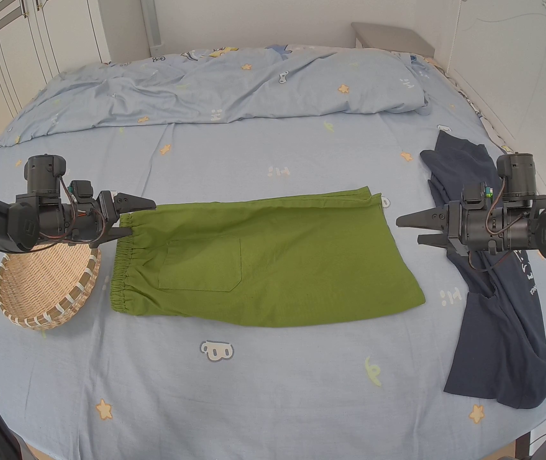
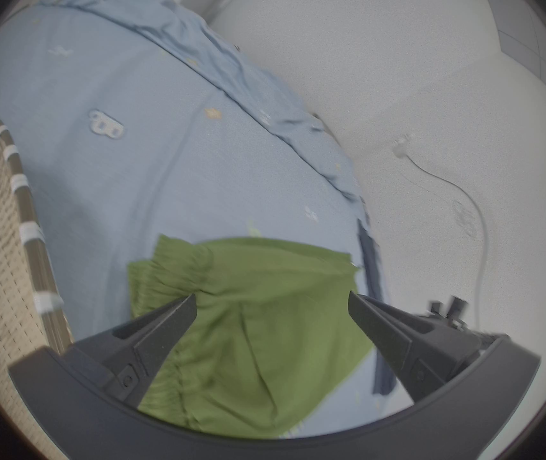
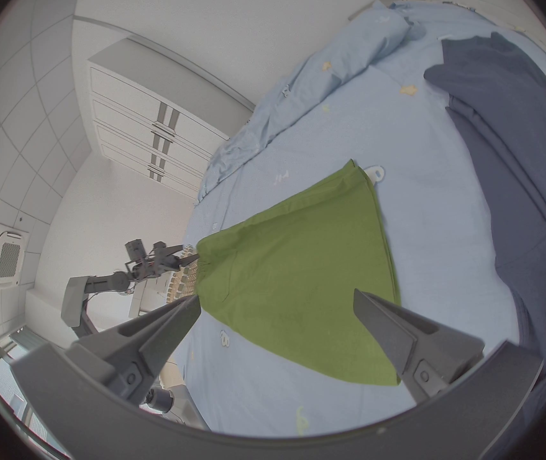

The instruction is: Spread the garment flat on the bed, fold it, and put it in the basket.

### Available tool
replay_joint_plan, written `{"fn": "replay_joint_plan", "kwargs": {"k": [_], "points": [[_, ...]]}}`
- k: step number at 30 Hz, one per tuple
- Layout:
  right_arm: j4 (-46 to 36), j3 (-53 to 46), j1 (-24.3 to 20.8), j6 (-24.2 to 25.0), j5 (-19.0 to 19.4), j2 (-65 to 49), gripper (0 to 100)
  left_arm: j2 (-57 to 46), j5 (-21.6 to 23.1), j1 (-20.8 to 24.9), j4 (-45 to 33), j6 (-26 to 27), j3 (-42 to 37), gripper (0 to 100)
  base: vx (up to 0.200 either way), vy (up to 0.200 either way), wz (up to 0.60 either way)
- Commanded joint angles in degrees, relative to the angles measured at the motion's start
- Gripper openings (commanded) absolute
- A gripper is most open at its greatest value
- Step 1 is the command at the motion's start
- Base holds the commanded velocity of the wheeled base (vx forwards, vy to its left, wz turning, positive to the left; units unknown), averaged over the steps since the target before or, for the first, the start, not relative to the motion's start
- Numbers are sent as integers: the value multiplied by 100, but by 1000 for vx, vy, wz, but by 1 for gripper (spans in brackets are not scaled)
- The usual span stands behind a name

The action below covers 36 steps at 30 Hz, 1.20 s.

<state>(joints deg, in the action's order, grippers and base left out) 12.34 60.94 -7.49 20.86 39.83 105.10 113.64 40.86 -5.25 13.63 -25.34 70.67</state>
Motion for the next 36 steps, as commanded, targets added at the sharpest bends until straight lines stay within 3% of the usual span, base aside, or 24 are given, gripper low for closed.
{"fn": "replay_joint_plan", "kwargs": {"k": [1, 9, 17, 25, 31, 36], "points": [[498, -724, -34, 50, 87, -780, 100, 589, -1080, 314, 1010, -559, -282, 100, 0, 0, 0], [498, -777, -16, 50, 87, -859, 100, 624, -1212, 297, 2109, -1034, -510, 100, 0, 0, 0], [498, -847, 19, 50, 78, -912, 100, 475, -1362, 288, 2460, -1324, -748, 100, 0, 0, 0], [471, -856, -16, 50, 78, -1026, 100, -633, -1247, 297, 2917, -1289, -2013, 100, 0, 0, 0], [471, -952, -34, 50, 95, -1316, 100, -861, -1300, 288, 3489, -1192, -3006, 100, 0, 0, 0], [471, -996, -148, 50, 95, -1395, 100, -747, -1423, 253, 4104, -498, -3806, 100, 0, 0, 0]]}}
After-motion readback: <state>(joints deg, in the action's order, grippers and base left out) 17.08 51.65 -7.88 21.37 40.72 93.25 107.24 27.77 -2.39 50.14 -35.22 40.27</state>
